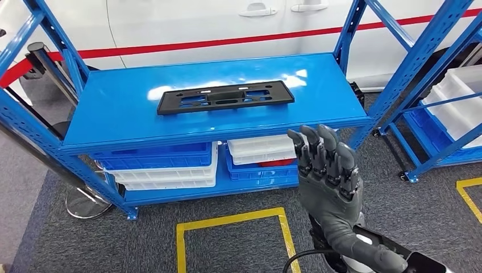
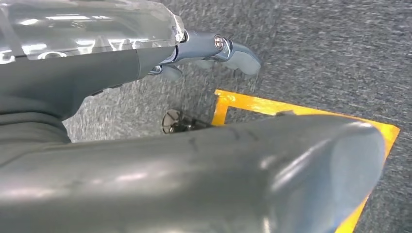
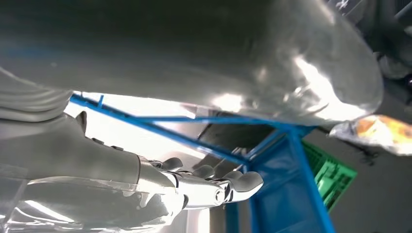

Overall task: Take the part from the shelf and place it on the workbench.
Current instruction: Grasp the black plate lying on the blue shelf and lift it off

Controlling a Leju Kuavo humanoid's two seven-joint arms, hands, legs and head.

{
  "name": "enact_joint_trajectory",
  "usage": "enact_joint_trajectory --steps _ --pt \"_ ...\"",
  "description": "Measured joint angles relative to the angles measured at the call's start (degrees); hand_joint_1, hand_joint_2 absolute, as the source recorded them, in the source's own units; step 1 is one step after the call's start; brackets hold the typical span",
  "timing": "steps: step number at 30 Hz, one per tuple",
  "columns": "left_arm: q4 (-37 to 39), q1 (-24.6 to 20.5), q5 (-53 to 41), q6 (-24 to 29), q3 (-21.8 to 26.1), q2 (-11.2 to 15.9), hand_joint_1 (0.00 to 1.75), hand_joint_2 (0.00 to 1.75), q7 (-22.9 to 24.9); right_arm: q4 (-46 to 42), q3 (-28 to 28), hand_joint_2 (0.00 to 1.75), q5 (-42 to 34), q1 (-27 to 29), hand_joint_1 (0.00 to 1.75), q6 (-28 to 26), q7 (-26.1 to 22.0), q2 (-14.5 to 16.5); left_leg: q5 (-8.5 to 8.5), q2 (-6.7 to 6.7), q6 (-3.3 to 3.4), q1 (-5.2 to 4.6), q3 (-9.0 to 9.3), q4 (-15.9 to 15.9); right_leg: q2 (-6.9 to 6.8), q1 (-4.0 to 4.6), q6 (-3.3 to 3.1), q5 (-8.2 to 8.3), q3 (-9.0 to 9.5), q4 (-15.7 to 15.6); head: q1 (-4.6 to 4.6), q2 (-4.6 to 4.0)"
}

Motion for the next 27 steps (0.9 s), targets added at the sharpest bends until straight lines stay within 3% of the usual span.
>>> enact_joint_trajectory --steps 3,5,8,9,10,11,13,15,17,19,20,24,25,26,27 --pt "0.1 0.1 -0.6 0.5 0.2 0.0 0.00 0.00 0.8 -0.7 0.3 0.00 -0.2 0.0 0.00 0.2 0.0 -0.3 -0.56 -0.13 1.56 -0.14 0.43 -0.3 0.04 -0.02 0.90 -0.09 0.09 0.6 0.08 0.01" --pt "0.1 0.2 -1.0 0.8 0.2 0.0 0.00 0.00 1.2 -1.1 0.3 0.00 -0.3 0.0 0.00 0.2 -0.1 -0.5 -0.82 -0.15 2.39 -0.15 1.16 -0.6 -0.10 -0.22 1.30 -1.51 -1.15 3.5 0.18 0.00" --pt "0.1 0.2 -1.2 1.0 0.2 0.1 0.00 0.00 1.6 -1.3 0.3 0.00 -0.3 0.1 0.00 0.2 -0.1 -0.8 -1.43 -0.16 3.13 -0.50 1.82 -0.6 -0.23 -0.16 1.48 -5.71 -7.60 14.1 0.35 0.00" --pt "0.1 0.2 -1.4 1.1 0.2 0.1 0.00 0.00 1.9 -1.3 0.3 0.00 -0.3 0.1 0.00 0.2 -0.1 -0.9 -1.70 -0.19 3.26 -0.71 2.09 -0.6 -0.23 -0.07 1.36 -6.00 -9.50 16.4 0.37 0.00" --pt "0.2 0.2 -1.6 1.4 0.2 0.1 0.00 0.00 2.4 -1.4 0.3 0.00 -0.2 0.2 0.00 0.2 -0.1 -1.0 -2.05 -0.23 3.33 -0.95 2.48 -0.6 -0.23 0.10 1.05 -5.08 -10.46 16.8 0.37 0.00" --pt "0.2 0.3 -1.8 1.8 0.2 0.1 0.00 0.00 3.1 -1.4 0.3 0.00 -0.1 0.2 0.00 0.2 -0.1 -1.0 -2.46 -0.27 3.35 -1.20 3.05 -0.7 -0.23 0.36 0.54 -2.93 -10.22 14.8 0.37 0.00" --pt "0.3 0.5 -2.1 2.9 0.2 0.0 0.00 0.00 4.5 -1.5 0.4 0.00 0.0 0.3 0.00 0.1 -0.1 -1.1 -3.43 -0.29 3.34 -1.57 4.33 -0.8 -0.31 1.18 -1.04 2.14 -7.89 7.6 0.26 0.01" --pt "0.5 0.6 -2.3 3.8 0.2 0.0 0.00 0.00 5.6 -1.7 0.4 0.00 0.0 0.5 0.00 0.2 -0.1 -1.2 -4.10 -0.23 3.03 -1.54 5.05 -1.2 -0.42 1.96 -2.38 3.56 -6.09 2.6 0.13 0.01" --pt "0.6 0.7 -2.5 4.2 0.2 0.0 0.00 0.00 6.1 -1.9 0.4 0.00 -0.2 0.6 0.00 0.3 -0.1 -1.3 -4.10 -0.12 2.41 -1.48 5.70 -1.3 -0.36 2.23 -3.01 2.96 -5.19 0.9 0.21 0.01" --pt "0.6 0.8 -2.6 4.2 0.3 0.2 0.00 0.00 6.3 -1.9 0.5 0.00 -0.5 0.8 0.00 0.6 -0.1 -1.3 -4.27 -0.07 1.86 -1.56 6.18 -0.3 -0.34 1.82 -3.17 3.15 -3.54 -0.4 0.25 0.01" --pt "0.6 0.8 -2.6 4.1 0.3 0.3 0.00 0.00 6.2 -1.9 0.5 0.00 -0.7 0.8 0.00 0.8 -0.1 -1.3 -4.68 -0.09 1.65 -1.54 5.57 1.4 -0.38 1.54 -3.22 3.02 -2.65 -0.8 0.20 0.01" --pt "0.6 1.1 -2.7 4.1 0.3 0.4 0.00 0.00 5.8 -1.8 0.5 0.00 -1.1 1.1 0.00 1.5 -0.1 -1.4 -8.88 -0.12 0.50 -0.79 -2.63 13.1 -0.36 1.13 -3.02 1.47 -0.43 -1.2 0.11 0.00" --pt "0.6 1.2 -2.7 4.1 0.3 0.4 0.00 0.00 5.7 -1.8 0.5 0.00 -1.0 1.3 0.00 1.5 -0.1 -1.4 -8.96 -0.11 0.18 -0.57 -3.97 13.6 -0.24 0.98 -2.81 0.88 0.26 -1.2 0.10 0.00" --pt "0.6 1.3 -2.7 4.0 0.3 0.4 0.00 0.00 5.6 -1.8 0.5 0.00 -1.0 1.4 0.00 1.6 -0.1 -1.4 -7.87 -0.10 -0.10 -0.36 -4.44 12.3 -0.13 0.79 -2.57 0.24 1.05 -1.2 0.10 0.00" --pt "0.6 1.4 -2.7 4.0 0.3 0.4 0.00 0.00 5.5 -1.8 0.5 0.00 -1.0 1.5 0.00 1.6 -0.1 -1.4 -5.46 -0.08 -0.38 -0.14 -4.16 9.4 -0.06 0.59 -2.26 -0.49 1.96 -1.1 0.10 0.01"
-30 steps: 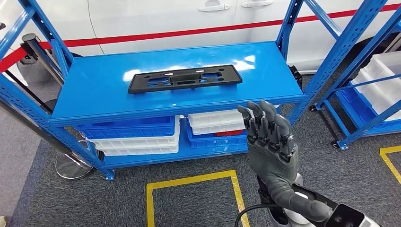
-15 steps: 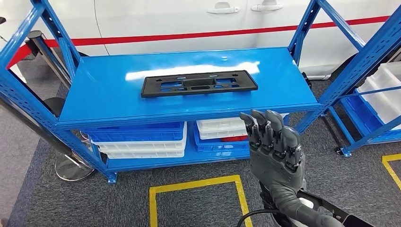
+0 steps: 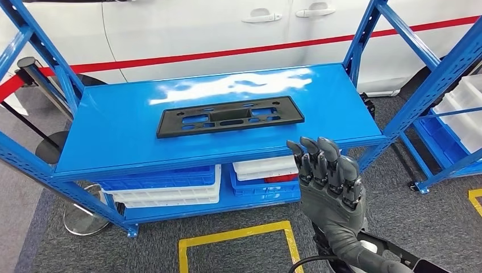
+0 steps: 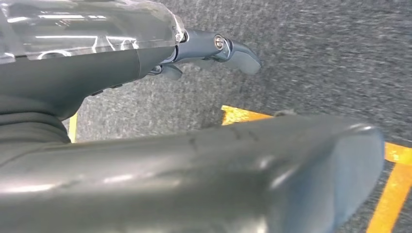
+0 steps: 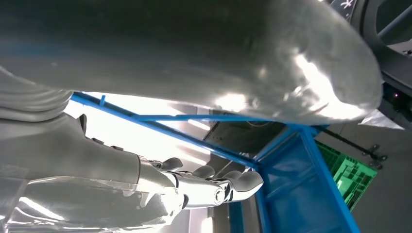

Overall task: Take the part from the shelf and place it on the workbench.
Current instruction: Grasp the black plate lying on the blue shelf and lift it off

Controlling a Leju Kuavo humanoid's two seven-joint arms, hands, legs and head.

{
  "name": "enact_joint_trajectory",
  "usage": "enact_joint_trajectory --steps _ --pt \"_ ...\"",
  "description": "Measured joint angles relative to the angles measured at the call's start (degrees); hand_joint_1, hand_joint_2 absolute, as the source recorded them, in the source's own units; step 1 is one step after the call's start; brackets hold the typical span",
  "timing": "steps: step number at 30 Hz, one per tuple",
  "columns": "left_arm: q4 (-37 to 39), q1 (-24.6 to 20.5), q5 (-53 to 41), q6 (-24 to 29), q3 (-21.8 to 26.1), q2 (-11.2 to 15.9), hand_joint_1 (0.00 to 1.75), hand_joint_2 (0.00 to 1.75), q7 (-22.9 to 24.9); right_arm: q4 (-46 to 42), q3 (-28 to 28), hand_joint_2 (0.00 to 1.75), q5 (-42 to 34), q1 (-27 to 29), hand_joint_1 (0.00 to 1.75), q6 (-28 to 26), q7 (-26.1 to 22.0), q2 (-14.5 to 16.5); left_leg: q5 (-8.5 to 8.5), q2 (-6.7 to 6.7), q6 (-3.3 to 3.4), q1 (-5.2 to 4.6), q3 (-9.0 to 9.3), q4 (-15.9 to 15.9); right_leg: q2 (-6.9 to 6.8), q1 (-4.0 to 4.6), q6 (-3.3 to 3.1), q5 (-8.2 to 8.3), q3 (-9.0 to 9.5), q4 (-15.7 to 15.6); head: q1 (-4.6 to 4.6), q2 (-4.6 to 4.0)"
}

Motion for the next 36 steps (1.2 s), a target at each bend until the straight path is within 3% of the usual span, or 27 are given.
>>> enact_joint_trajectory --steps 1,3,7,9,11,13,14,17,19,23,25,27,28,29,30,32,34,35,36 --pt "0.0 0.1 0.0 0.0 0.0 0.0 0.00 0.00 -0.1 0.0 0.0 0.00 0.0 0.0 0.00 0.0 0.0 0.0 3.17 0.06 -0.18 0.21 0.53 -3.5 0.02 -0.15 0.37 -0.77 0.83 0.1 -0.01 0.00" --pt "0.1 0.2 -0.1 -0.1 0.0 0.0 0.00 0.00 -0.2 0.1 0.1 0.00 0.1 0.1 0.00 0.0 0.0 0.0 6.74 0.14 0.12 0.19 1.32 -8.2 0.05 -0.22 1.23 -2.07 1.75 0.5 -0.05 -0.01" --pt "0.2 0.2 -0.2 -0.2 0.1 0.0 0.00 0.00 -0.7 0.2 0.4 0.00 0.3 0.2 0.00 0.0 0.1 0.0 6.65 -0.06 2.25 -0.10 2.26 -9.0 0.03 -0.26 2.72 -2.56 1.71 2.3 -0.06 0.00" --pt "0.2 0.2 -0.2 -0.3 0.2 0.0 0.00 0.00 -0.8 0.2 0.5 0.00 0.3 0.1 0.00 0.0 0.0 0.0 6.21 -0.12 2.95 0.00 3.46 -9.7 -0.03 -0.39 3.20 -3.12 -1.15 7.4 0.05 0.00" --pt "0.2 0.2 -0.2 -0.4 0.3 0.0 0.00 0.00 -0.8 0.4 0.6 0.00 0.2 0.2 0.00 0.0 0.0 0.0 5.55 -0.21 3.39 -0.03 4.33 -10.0 -0.06 -0.43 3.50 -5.74 -6.18 14.4 0.15 -0.01" --pt "0.2 0.2 -0.2 -0.4 0.4 0.0 0.00 0.00 -0.8 0.9 0.7 0.00 0.2 0.2 0.00 -0.1 0.0 0.0 4.62 -0.35 3.48 -0.13 5.33 -10.0 -0.06 -0.40 3.52 -7.26 -10.08 17.7 0.15 -0.01" --pt "0.2 0.2 -0.2 -0.4 0.4 0.0 0.00 0.00 -0.8 1.2 0.7 0.00 0.1 0.2 0.00 -0.1 0.0 0.0 4.08 -0.40 3.44 -0.19 6.04 -10.0 -0.06 -0.35 3.35 -6.25 -10.75 16.7 0.15 -0.01" --pt "0.2 0.2 -0.5 -0.3 0.4 -0.1 0.00 0.00 -1.0 2.7 0.8 0.00 0.1 0.2 0.00 -0.2 0.0 0.0 2.45 -0.45 3.10 -0.39 8.18 -10.1 -0.11 0.26 1.97 2.06 -9.04 6.9 0.13 0.00" --pt "0.2 0.1 -0.9 -0.3 0.5 -0.2 0.00 0.00 -1.2 4.1 0.8 0.00 0.3 0.2 0.00 -0.7 0.0 0.0 1.74 -0.48 2.55 -0.49 9.04 -10.4 -0.19 0.77 1.06 4.77 -8.13 2.8 0.27 -0.01" --pt "0.3 -0.1 -1.9 -0.3 0.5 -0.1 0.00 0.00 -1.4 7.8 1.5 0.00 1.1 -0.2 0.00 -1.8 0.1 0.0 1.53 -0.37 1.27 -0.67 9.63 -9.1 -0.12 0.45 0.31 4.71 -6.19 0.9 0.37 0.00" --pt "0.3 -0.2 -2.6 -0.3 0.4 0.0 0.00 0.00 -1.5 10.1 2.3 0.00 1.7 -0.9 0.00 -1.8 0.2 0.0 -0.30 -0.33 0.98 -0.53 6.77 -3.9 -0.21 0.24 -0.10 4.48 -5.24 0.4 0.29 0.00" --pt "0.3 -0.3 -3.1 -0.1 0.4 0.0 0.00 0.00 -1.4 13.3 3.4 0.00 2.9 -1.6 0.00 -1.4 1.2 -0.1 -3.13 -0.32 0.64 -0.47 2.06 2.9 -0.24 0.25 -0.41 3.99 -4.83 0.3 0.24 0.00" --pt "0.3 -0.3 -3.4 0.0 0.4 0.0 0.00 0.00 -1.3 15.2 4.2 0.00 3.7 -1.9 0.00 -1.2 2.3 -0.1 -3.70 -0.32 0.49 -0.45 0.36 4.6 -0.18 0.26 -0.45 3.71 -4.57 0.3 0.24 0.00" --pt "0.3 -0.2 -3.6 -0.1 0.5 0.1 0.00 0.00 -1.2 17.0 5.1 0.00 4.9 -2.1 0.00 -1.2 3.5 -0.1 -2.91 -0.32 0.36 -0.44 -0.40 4.3 -0.11 0.25 -0.43 3.40 -4.24 0.4 0.24 0.00" --pt "0.3 -0.2 -3.7 -0.2 0.5 0.1 0.00 0.00 -1.2 18.9 6.3 0.00 6.4 -2.4 0.00 -1.6 4.5 -0.1 -0.67 -0.31 0.27 -0.42 -0.12 1.9 -0.04 0.24 -0.33 3.04 -3.81 0.4 0.23 0.00" --pt "0.3 -0.1 -4.0 -0.7 0.6 0.2 0.00 0.00 -1.4 22.7 8.7 0.00 10.4 -3.1 0.00 -3.8 5.2 -0.2 4.48 -0.25 0.26 -0.40 1.88 -5.6 0.00 0.29 0.01 2.32 -3.08 0.7 0.24 0.00" --pt "0.3 -0.1 -4.4 -1.1 0.7 0.2 0.00 0.00 -1.8 26.4 11.1 0.00 14.9 -4.1 0.00 -7.4 4.8 -0.3 6.21 -0.17 0.96 -0.54 2.96 -9.6 0.00 0.50 0.53 1.76 -3.06 1.1 0.27 -0.01" --pt "0.3 0.0 -4.6 -1.2 0.8 0.2 0.00 0.00 -1.9 28.1 12.2 0.00 16.8 -4.7 0.00 -9.2 4.7 -0.3 6.00 -0.15 1.45 -0.64 2.97 -9.8 0.00 0.60 0.79 1.60 -3.15 1.3 0.28 -0.01" --pt "0.3 0.1 -4.7 -1.2 1.0 0.2 0.00 0.00 -2.0 29.4 13.2 0.44 18.1 -5.2 0.00 -10.6 4.8 -0.3 6.31 -0.14 1.94 -0.63 3.01 -9.9 0.00 0.68 1.04 1.47 -3.24 1.3 0.30 -0.01"
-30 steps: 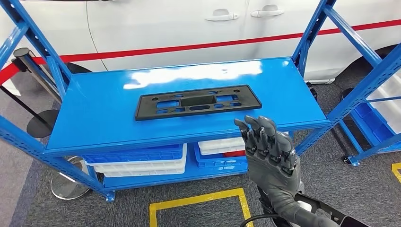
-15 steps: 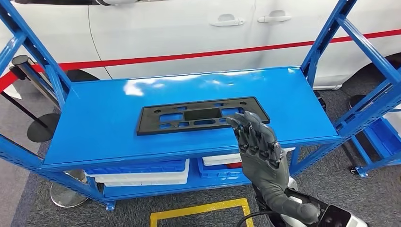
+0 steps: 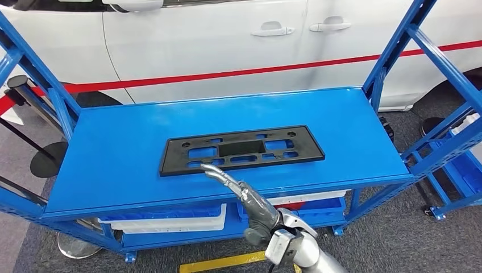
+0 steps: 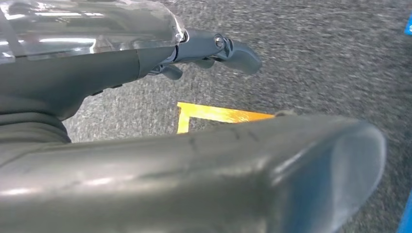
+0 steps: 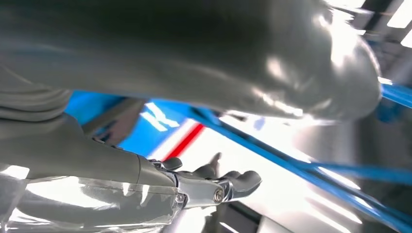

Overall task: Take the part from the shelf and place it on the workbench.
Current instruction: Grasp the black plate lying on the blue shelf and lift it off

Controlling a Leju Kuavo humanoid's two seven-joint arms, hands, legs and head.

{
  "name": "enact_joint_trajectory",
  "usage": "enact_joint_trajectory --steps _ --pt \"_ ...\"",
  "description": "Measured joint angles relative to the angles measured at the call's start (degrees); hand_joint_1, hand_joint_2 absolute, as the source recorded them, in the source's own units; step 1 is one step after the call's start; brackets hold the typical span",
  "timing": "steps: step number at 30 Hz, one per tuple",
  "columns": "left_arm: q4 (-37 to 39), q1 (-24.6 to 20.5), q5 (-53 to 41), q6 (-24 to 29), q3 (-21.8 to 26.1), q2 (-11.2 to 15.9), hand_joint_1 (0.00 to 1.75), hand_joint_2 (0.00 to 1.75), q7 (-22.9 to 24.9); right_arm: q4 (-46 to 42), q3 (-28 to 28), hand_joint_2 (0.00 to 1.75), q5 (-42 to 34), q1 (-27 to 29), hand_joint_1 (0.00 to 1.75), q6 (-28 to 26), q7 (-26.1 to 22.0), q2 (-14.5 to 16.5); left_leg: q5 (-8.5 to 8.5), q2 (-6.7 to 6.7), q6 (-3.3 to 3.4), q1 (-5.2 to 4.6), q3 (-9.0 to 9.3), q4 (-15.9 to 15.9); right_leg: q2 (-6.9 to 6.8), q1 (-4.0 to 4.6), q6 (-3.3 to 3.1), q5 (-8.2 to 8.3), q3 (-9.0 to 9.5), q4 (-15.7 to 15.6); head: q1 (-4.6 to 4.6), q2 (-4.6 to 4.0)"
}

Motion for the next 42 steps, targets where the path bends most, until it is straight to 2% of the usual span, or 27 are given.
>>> enact_joint_trajectory --steps 2,3,6,7,8,9,11,13,16,18,19,21,22,23,24,26,27,29,31,33,34,36,37,38,39,40,42 --pt "0.0 0.2 -0.2 0.0 0.2 -0.2 0.00 0.00 -0.1 2.0 1.6 1.31 1.4 -1.1 0.00 -1.6 0.3 0.1 0.59 0.04 0.65 0.23 0.19 -0.3 -0.03 -0.10 0.56 -0.87 -0.25 0.9 0.04 0.00" --pt "0.0 0.2 -0.3 0.0 0.3 -0.3 0.00 0.00 -0.1 2.7 2.2 1.75 1.7 -1.7 0.00 -2.0 0.4 0.1 0.67 0.06 0.93 0.35 0.26 -0.4 -0.04 -0.18 0.87 -2.00 -1.00 2.6 0.10 0.00" --pt "0.0 0.2 -0.5 -0.1 0.5 -0.3 0.00 0.00 -0.1 4.6 3.7 1.75 5.8 -2.8 0.00 -5.6 2.2 0.1 0.54 0.06 1.40 0.42 0.31 -0.5 -0.07 -0.60 1.65 -6.95 -6.44 13.3 0.22 0.00" --pt "0.0 0.2 -0.7 -0.1 0.6 -0.4 0.00 0.00 -0.1 5.3 4.3 1.75 8.5 -3.2 0.00 -8.0 3.2 0.2 0.47 0.04 1.40 0.42 0.34 -0.5 -0.07 -0.73 1.79 -7.51 -8.03 16.0 0.22 0.00" --pt "0.0 0.2 -0.9 -0.2 0.8 -0.4 0.00 0.00 -0.1 6.0 4.8 1.75 11.6 -3.6 0.00 -10.7 4.3 0.4 0.39 0.03 1.35 0.42 0.41 -0.5 -0.09 -0.84 1.84 -6.85 -8.61 16.5 0.22 0.01" --pt "0.0 0.2 -1.1 -0.3 0.9 -0.4 0.00 0.00 -0.1 6.9 5.4 1.75 14.6 -4.3 0.00 -13.6 5.4 0.7 0.31 0.02 1.26 0.42 0.52 -0.5 -0.11 -0.93 1.80 -5.20 -8.11 14.8 0.22 0.01" --pt "0.0 0.1 -1.6 -0.5 1.0 -0.6 0.00 0.00 -0.1 8.8 6.3 1.75 20.6 -5.9 0.00 -19.4 7.6 1.5 0.11 0.00 0.96 0.38 0.81 -0.5 -0.16 -0.96 1.43 -0.91 -4.74 7.1 0.22 0.01" --pt "0.0 0.0 -2.2 -0.7 1.2 -0.7 0.00 0.00 -0.2 11.2 7.2 1.75 27.0 -7.7 0.00 -25.3 10.4 2.6 -0.05 -0.04 0.48 0.21 0.89 -0.4 -0.15 -0.70 1.01 1.05 -2.24 1.4 0.20 0.01" --pt "0.0 -0.2 -3.3 -0.9 1.6 -0.7 0.00 0.00 -0.3 14.8 8.1 1.75 35.9 -9.7 0.00 -32.6 14.9 4.4 -0.11 -0.03 -0.58 0.15 0.93 -0.6 -0.04 -0.49 0.31 1.15 -1.85 0.2 0.15 0.01" --pt "0.0 -0.2 -3.8 -1.0 1.8 -0.8 0.00 0.00 -0.3 16.7 8.7 1.75 40.1 -11.0 0.00 -35.0 17.6 5.7 -1.41 -0.02 -1.15 0.23 0.32 1.1 -0.10 -0.73 -0.48 1.43 -1.57 -0.3 0.12 0.01" --pt "0.0 -0.3 -4.1 -1.0 1.9 -0.8 0.00 0.00 -0.3 17.8 9.0 1.75 42.4 -11.7 0.00 -36.0 19.2 6.4 -2.95 -0.02 -1.36 0.27 -0.77 3.6 -0.16 -0.83 -0.83 1.52 -1.43 -0.5 0.10 0.01" --pt "0.0 -0.3 -4.5 -1.2 1.9 -0.8 0.00 0.00 -0.3 19.8 9.7 1.75 46.8 -12.7 0.00 -37.5 22.3 7.4 -6.68 -0.02 -1.68 0.28 -4.32 11.3 -0.23 -0.61 -1.21 1.44 -1.36 -0.5 0.08 0.01" --pt "0.0 -0.2 -4.7 -1.2 2.0 -0.8 0.00 0.00 -0.3 20.8 10.0 1.75 48.3 -13.0 0.00 -38.0 23.4 7.8 -7.74 -0.02 -1.78 0.28 -5.87 14.6 -0.25 -0.49 -1.29 1.38 -1.33 -0.5 0.08 0.01" --pt "0.0 -0.2 -4.8 -1.3 2.0 -0.8 0.00 0.00 -0.3 21.7 10.2 1.75 49.4 -13.1 0.00 -38.2 24.1 8.2 -7.73 -0.02 -1.82 0.28 -6.62 16.0 -0.25 -0.39 -1.36 1.30 -1.29 -0.4 0.08 0.01" --pt "0.0 -0.1 -4.9 -1.3 2.0 -0.8 0.00 0.00 -0.3 22.4 10.5 1.75 50.1 -13.2 0.00 -38.3 24.5 8.5 -6.46 -0.01 -1.79 0.28 -6.15 14.9 -0.23 -0.34 -1.36 1.19 -1.22 -0.3 0.08 0.01" --pt "0.0 -0.1 -5.2 -1.5 2.1 -0.8 0.00 0.00 -0.3 23.8 10.7 1.75 51.3 -13.6 0.00 -38.4 25.2 9.2 -2.49 -0.01 -1.55 0.29 -2.72 7.5 -0.14 -0.32 -1.20 0.78 -1.11 0.2 0.09 0.01" --pt "0.0 -0.2 -5.4 -1.5 2.1 -0.8 0.00 0.00 -0.3 24.6 10.8 1.75 52.0 -14.0 0.00 -38.4 25.7 9.5 -1.14 -0.02 -1.34 0.21 -0.95 3.9 -0.07 -0.21 -1.01 0.54 -1.17 0.5 0.08 0.00" --pt "0.0 -0.3 -5.9 -1.7 2.3 -0.8 0.00 0.00 -0.4 26.4 10.8 1.75 53.8 -14.6 0.00 -38.6 26.7 10.2 -0.51 -0.13 -0.81 0.03 0.59 0.5 -0.01 -0.01 -0.58 0.32 -1.35 0.9 0.13 0.00" --pt "0.0 -0.3 -6.6 -1.7 2.4 -0.8 0.00 0.00 -0.4 28.6 10.8 1.75 55.4 -15.2 0.00 -38.9 27.7 10.6 -0.42 -0.19 -0.18 0.06 0.64 0.3 0.02 0.10 -0.10 0.34 -1.38 0.8 0.15 0.01" --pt "0.0 -0.3 -7.1 -1.8 2.4 -0.9 0.00 0.00 -0.4 30.9 10.8 1.75 56.5 -15.9 0.00 -39.4 28.5 10.9 -0.15 -0.11 0.51 0.36 0.78 -0.1 0.00 0.05 0.53 -0.66 -1.84 2.0 0.25 0.00" --pt "0.0 -0.4 -7.3 -1.8 2.5 -0.9 0.00 0.00 -0.3 32.2 10.7 1.75 56.9 -16.3 0.00 -39.7 28.8 11.0 -0.03 -0.07 0.81 0.50 0.84 -0.4 -0.01 -0.03 0.86 -2.00 -2.83 4.1 0.32 0.00" --pt "0.0 -0.4 -7.8 -1.9 2.6 -0.9 0.00 0.00 -0.2 34.8 10.4 1.75 57.7 -17.0 0.00 -40.4 29.5 11.0 0.00 -0.03 1.14 0.51 0.81 -0.4 -0.05 -0.39 1.42 -5.50 -6.28 11.3 0.48 0.00" --pt "0.0 -0.4 -7.9 -1.9 2.7 -0.9 0.00 0.00 -0.2 36.2 10.2 1.75 58.0 -17.2 0.00 -40.7 29.8 11.1 -0.01 -0.03 1.17 0.51 0.80 -0.4 -0.06 -0.56 1.61 -6.68 -8.05 14.7 0.47 0.01" --pt "0.0 -0.4 -8.2 -1.9 2.8 -0.9 0.00 0.00 -0.1 37.4 9.9 1.75 58.4 -17.4 0.00 -41.0 30.2 11.1 -0.03 -0.05 1.17 0.51 0.81 -0.4 -0.07 -0.69 1.74 -6.86 -9.09 16.6 0.48 0.01" --pt "0.0 -0.4 -8.4 -2.0 2.9 -0.9 0.00 0.00 -0.1 38.7 9.6 1.75 58.8 -17.7 0.00 -41.3 30.6 11.1 -0.05 -0.07 1.15 0.51 0.85 -0.4 -0.08 -0.80 1.78 -5.87 -9.07 16.2 0.48 0.01" --pt "0.0 -0.4 -8.6 -2.0 3.0 -0.9 0.00 0.00 -0.1 39.8 9.2 1.75 59.3 -18.1 0.00 -41.6 30.9 11.1 -0.08 -0.11 1.10 0.51 0.92 -0.4 -0.09 -0.88 1.71 -3.97 -7.93 13.6 0.48 0.00" --pt "0.0 -0.4 -8.9 -2.0 3.2 -0.9 0.00 0.00 -0.1 41.7 8.4 1.75 60.3 -19.1 0.00 -42.1 31.6 11.2 -0.22 -0.16 0.84 0.42 1.08 -0.3 -0.13 -0.83 1.31 -0.10 -4.07 5.4 0.48 -0.01"
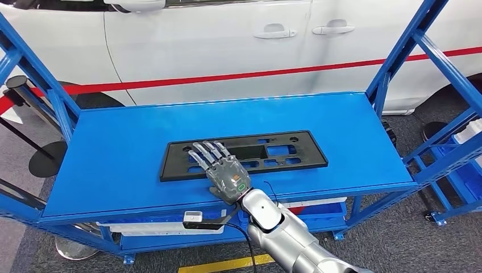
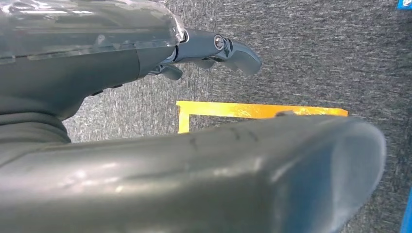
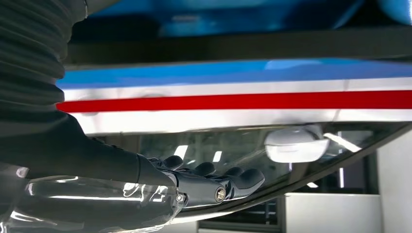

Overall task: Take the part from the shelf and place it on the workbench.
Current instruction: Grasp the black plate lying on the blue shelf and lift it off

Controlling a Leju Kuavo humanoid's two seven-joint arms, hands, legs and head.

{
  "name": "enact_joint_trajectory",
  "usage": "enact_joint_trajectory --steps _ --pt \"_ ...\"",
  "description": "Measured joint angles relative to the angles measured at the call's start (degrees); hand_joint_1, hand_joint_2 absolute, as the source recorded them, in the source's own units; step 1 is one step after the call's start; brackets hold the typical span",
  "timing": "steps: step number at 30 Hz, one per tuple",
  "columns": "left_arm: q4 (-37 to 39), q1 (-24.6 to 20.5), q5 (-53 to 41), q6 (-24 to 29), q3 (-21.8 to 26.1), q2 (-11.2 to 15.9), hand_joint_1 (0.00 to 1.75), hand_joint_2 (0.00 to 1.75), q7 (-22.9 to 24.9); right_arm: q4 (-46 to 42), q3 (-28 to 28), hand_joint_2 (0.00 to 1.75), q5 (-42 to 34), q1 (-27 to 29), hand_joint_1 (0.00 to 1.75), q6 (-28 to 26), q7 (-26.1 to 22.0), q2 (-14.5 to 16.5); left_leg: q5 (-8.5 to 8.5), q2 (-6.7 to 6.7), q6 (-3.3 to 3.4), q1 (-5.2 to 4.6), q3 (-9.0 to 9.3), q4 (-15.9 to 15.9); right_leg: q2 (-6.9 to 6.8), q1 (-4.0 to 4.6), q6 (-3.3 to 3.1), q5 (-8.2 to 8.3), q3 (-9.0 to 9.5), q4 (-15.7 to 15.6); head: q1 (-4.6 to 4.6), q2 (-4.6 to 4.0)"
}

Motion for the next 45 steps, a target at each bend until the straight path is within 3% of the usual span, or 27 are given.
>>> enact_joint_trajectory --steps 2,6,8,10,11,12,13,14,16,17,20,22,25,26,27,28,31,33,35,37,38,41,42,43,45 --pt "0.0 0.0 -0.3 0.0 0.2 0.0 0.00 0.00 -0.1 1.7 -0.7 1.75 1.2 -0.8 0.00 -0.4 0.9 0.3 -0.07 -0.01 -0.54 -0.16 -0.01 0.0 0.00 0.28 -0.42 1.28 2.04 -4.6 -0.03 0.01" --pt "0.0 -0.1 -1.0 -0.1 0.5 0.1 0.00 0.00 -0.2 5.1 -1.8 1.75 6.1 -1.8 0.00 -0.6 5.2 0.8 -0.64 0.05 -1.85 -0.14 -0.12 0.4 0.03 0.18 -1.51 1.54 2.39 -5.7 -0.07 0.01" --pt "0.0 -0.1 -1.3 -0.2 0.6 0.2 0.00 0.00 -0.3 6.8 -2.1 1.75 8.5 -2.5 0.00 -0.6 7.7 1.0 -3.37 0.09 -2.19 0.00 -2.04 4.8 -0.08 0.02 -2.15 1.73 2.71 -6.1 -0.14 0.01" --pt "0.0 -0.1 -1.6 -0.4 0.8 0.3 0.00 0.00 -0.3 8.4 -2.4 1.75 10.1 -3.0 0.00 -0.6 9.9 1.1 -6.70 0.08 -2.42 0.04 -5.54 12.3 -0.12 0.18 -2.44 1.66 2.76 -6.1 -0.19 0.01" --pt "0.0 -0.1 -1.7 -0.4 0.9 0.3 0.00 0.00 -0.3 9.3 -2.5 1.75 10.9 -3.1 0.00 -0.7 11.3 1.1 -7.30 0.09 -2.51 0.06 -6.81 14.8 -0.12 0.25 -2.48 1.61 2.79 -6.1 -0.19 0.01" --pt "0.0 0.0 -1.8 -0.5 1.1 0.3 0.00 0.00 -0.4 10.3 -2.5 1.75 11.6 -3.3 0.00 -0.9 12.8 1.1 -6.80 0.09 -2.56 0.07 -7.17 15.4 -0.09 0.29 -2.49 1.55 2.84 -6.0 -0.18 0.01" --pt "0.0 0.0 -1.8 -0.5 1.3 0.3 0.00 0.00 -0.4 11.1 -2.5 1.75 12.2 -3.6 0.31 -1.1 14.1 1.1 -5.21 0.10 -2.55 0.10 -6.36 13.6 -0.02 0.28 -2.42 1.44 2.92 -5.9 -0.18 0.01" --pt "0.0 -0.1 -1.9 -0.6 1.4 0.3 0.00 0.00 -0.4 11.8 -2.6 1.75 12.5 -3.9 0.75 -1.3 15.0 1.1 -3.01 0.11 -2.50 0.15 -4.65 9.9 0.06 0.26 -2.29 1.26 3.02 -5.7 -0.17 0.01" --pt "0.0 -0.2 -2.0 -0.7 1.6 0.4 0.00 0.00 -0.5 12.8 -2.7 1.75 12.8 -4.6 1.62 -1.3 16.0 1.1 -0.44 0.05 -2.21 0.11 -1.32 3.1 0.21 0.44 -1.82 0.84 2.94 -5.1 -0.16 0.01" --pt "0.0 -0.2 -2.1 -0.7 1.6 0.4 0.00 0.00 -0.5 13.2 -2.8 1.75 12.8 -4.8 1.74 -1.2 16.3 1.1 -0.11 0.00 -1.96 0.04 -0.54 1.3 0.27 0.55 -1.58 0.72 2.81 -4.9 -0.13 0.01" --pt "0.0 -0.2 -2.1 -0.8 1.9 0.4 0.00 0.00 -0.5 14.3 -3.2 1.75 12.9 -5.1 1.75 -0.8 17.0 1.0 -0.12 -0.05 -0.97 -0.06 -0.45 0.6 0.35 0.58 -0.80 0.64 2.62 -4.8 -0.12 0.01" --pt "0.0 -0.2 -2.0 -1.1 2.2 0.3 0.00 0.00 -0.9 14.9 -4.0 1.75 12.9 -5.2 1.75 -1.0 16.6 0.8 0.13 0.02 -0.24 0.09 -0.40 0.3 0.26 0.40 -0.17 -0.91 1.71 -2.7 -0.03 0.01" --pt "0.0 -0.2 -1.7 -2.2 2.7 0.4 0.00 0.00 -2.1 15.8 -5.3 1.75 12.8 -5.3 1.75 -1.1 15.4 0.4 0.21 0.08 0.29 0.13 -0.51 0.2 0.11 0.21 0.52 -6.01 -3.38 7.8 0.10 0.01" --pt "0.0 -0.1 -1.8 -2.6 2.9 0.4 0.00 0.00 -2.5 16.1 -5.8 1.75 12.8 -5.2 1.75 -1.1 15.1 0.3 0.20 0.08 0.31 0.11 -0.52 0.2 0.10 0.18 0.60 -6.77 -4.88 10.6 0.09 0.01" --pt "0.0 -0.1 -1.8 -2.9 3.0 0.4 0.00 0.00 -2.9 16.4 -6.1 1.75 12.8 -5.2 1.75 -1.1 14.8 0.2 0.19 0.07 0.30 0.10 -0.50 0.2 0.10 0.18 0.58 -6.39 -5.46 11.5 0.10 0.01" --pt "0.0 -0.1 -1.8 -3.3 3.1 0.4 0.00 0.00 -3.3 16.6 -6.5 1.75 12.8 -5.2 1.75 -1.1 14.5 0.1 0.17 0.04 0.28 0.09 -0.45 0.2 0.10 0.20 0.44 -4.94 -4.96 10.1 0.10 0.01" --pt "0.0 -0.2 -1.8 -4.4 3.4 0.4 0.00 0.00 -4.2 17.0 -7.4 1.75 12.9 -5.5 1.75 -1.3 13.8 0.0 0.03 -0.05 0.00 -0.04 -0.28 0.3 0.08 0.50 -0.50 0.63 0.28 -1.4 0.08 0.01" --pt "0.0 -0.2 -1.8 -4.9 3.6 0.4 0.00 0.00 -4.6 17.2 -7.8 1.75 13.0 -5.7 1.75 -1.4 13.5 0.0 -0.03 -0.06 -0.48 -0.17 -0.33 0.3 0.07 0.83 -0.92 1.42 1.79 -4.8 0.07 0.01" --pt "0.0 -0.2 -1.8 -5.1 3.7 0.4 0.00 0.00 -4.8 17.3 -8.1 1.75 13.0 -5.8 1.75 -1.5 13.4 -0.1 -0.04 -0.06 -1.14 -0.20 -0.25 0.0 0.08 0.77 -1.25 1.56 1.91 -5.2 0.07 0.01" --pt "0.0 -0.2 -1.8 -5.1 3.9 0.5 0.00 0.00 -4.8 17.4 -8.2 1.75 13.0 -5.9 1.75 -1.5 13.4 -0.1 -1.18 -0.01 -1.69 -0.24 -0.60 1.2 -0.03 0.40 -1.86 1.90 2.38 -6.0 -0.02 0.01" --pt "0.0 -0.2 -1.8 -5.1 3.9 0.5 0.00 0.00 -4.9 17.5 -8.2 1.75 13.0 -5.9 1.75 -1.5 13.4 -0.1 -2.67 0.01 -1.88 -0.23 -1.56 3.6 -0.12 0.23 -2.16 2.02 2.61 -6.3 -0.07 0.01" --pt "0.0 -0.1 -1.8 -5.1 4.0 0.5 0.00 0.00 -5.2 17.8 -8.2 1.75 13.0 -5.9 1.75 -1.6 13.2 -0.1 -7.51 0.03 -2.35 -0.09 -6.48 14.4 -0.21 0.41 -2.55 1.94 2.67 -6.3 -0.15 0.01" --pt "0.0 -0.1 -1.8 -5.1 4.1 0.5 0.00 0.00 -5.4 17.9 -8.3 1.75 13.0 -5.9 1.75 -1.6 13.0 -0.1 -7.53 0.03 -2.46 -0.06 -7.22 15.9 -0.19 0.43 -2.58 1.87 2.69 -6.2 -0.15 0.01" --pt "0.0 -0.1 -1.8 -5.1 4.2 0.6 0.00 0.00 -5.6 18.0 -8.4 1.75 12.9 -5.9 1.75 -1.6 12.8 -0.1 -6.42 0.04 -2.52 -0.01 -6.90 15.1 -0.14 0.42 -2.55 1.77 2.74 -6.1 -0.15 0.01" --pt "0.0 -0.2 -2.1 -5.0 4.3 0.7 0.00 0.00 -5.7 18.0 -8.8 1.75 11.8 -6.0 1.75 -1.6 11.4 0.0 -2.44 0.10 -2.50 0.15 -3.63 8.1 -0.03 0.37 -2.30 1.39 2.87 -5.6 -0.15 0.01"
